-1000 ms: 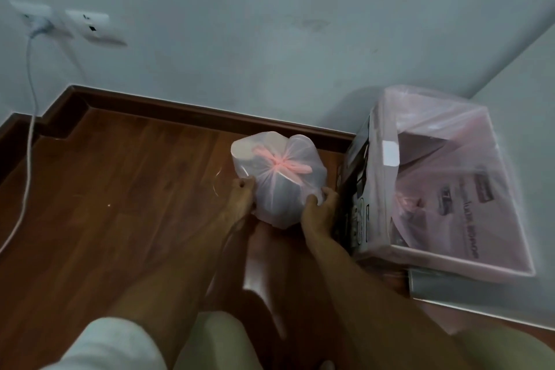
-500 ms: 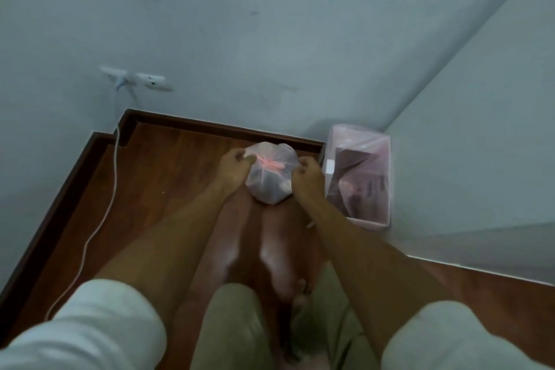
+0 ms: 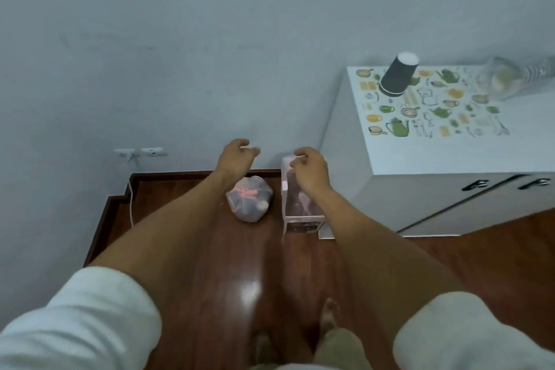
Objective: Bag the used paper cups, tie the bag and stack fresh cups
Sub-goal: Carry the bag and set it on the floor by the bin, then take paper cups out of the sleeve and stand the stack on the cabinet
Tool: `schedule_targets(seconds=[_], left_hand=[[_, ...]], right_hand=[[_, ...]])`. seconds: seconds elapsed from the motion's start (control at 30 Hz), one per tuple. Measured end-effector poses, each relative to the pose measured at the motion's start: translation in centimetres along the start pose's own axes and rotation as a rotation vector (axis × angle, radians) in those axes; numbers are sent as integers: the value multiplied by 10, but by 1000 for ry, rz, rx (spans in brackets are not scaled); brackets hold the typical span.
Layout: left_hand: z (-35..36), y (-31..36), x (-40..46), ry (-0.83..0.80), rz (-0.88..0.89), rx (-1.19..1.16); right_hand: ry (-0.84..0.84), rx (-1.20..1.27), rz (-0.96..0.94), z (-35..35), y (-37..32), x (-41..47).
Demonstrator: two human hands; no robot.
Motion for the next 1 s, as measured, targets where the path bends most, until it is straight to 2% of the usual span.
schedule_targets(seconds=[0.3, 0.63, 0.8, 1.0], left_hand=[[83, 100, -70, -76, 129, -11], [232, 211, -166, -80, 237, -10], [302, 256, -194, -122, 249, 2], [384, 297, -189, -189, 303, 40]], right_hand=[[85, 67, -101, -156, -8, 28], [102, 50, -219, -352, 25, 99], [129, 58, -215, -426, 42, 133], [189, 46, -192, -486, 70, 181]])
Point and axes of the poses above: each hand's wrist, its own x-axis towards the middle knuckle, its own z-axis out of the palm, y = z × x, the point moved 7 cm from there along x, towards the middle knuckle, and after that the axes turned 10 degrees about y, right-handed, at the moved point
